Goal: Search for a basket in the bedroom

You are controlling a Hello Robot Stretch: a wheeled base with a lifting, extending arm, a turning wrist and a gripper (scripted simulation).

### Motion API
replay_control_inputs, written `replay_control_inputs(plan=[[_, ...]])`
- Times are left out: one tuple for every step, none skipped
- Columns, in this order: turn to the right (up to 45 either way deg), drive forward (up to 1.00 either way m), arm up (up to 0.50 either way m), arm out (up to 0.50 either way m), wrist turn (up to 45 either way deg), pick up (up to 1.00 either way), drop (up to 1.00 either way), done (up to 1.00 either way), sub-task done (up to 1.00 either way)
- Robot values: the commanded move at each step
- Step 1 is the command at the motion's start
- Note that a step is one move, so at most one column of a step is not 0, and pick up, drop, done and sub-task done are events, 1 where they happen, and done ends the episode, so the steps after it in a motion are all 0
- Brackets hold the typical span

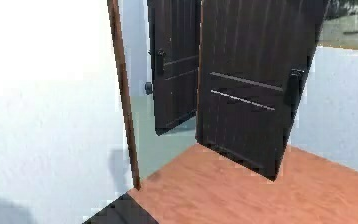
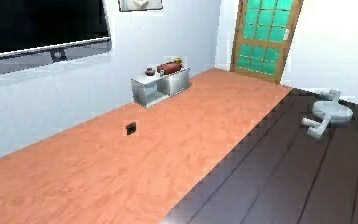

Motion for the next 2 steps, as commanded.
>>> replay_control_inputs(plan=[[0.0,0.95,0.00,0.00,0.0,0.00,0.00,0.00,0.00],[-3.0,0.00,0.00,0.00,0.0,0.00,0.00,0.00,0.00]])
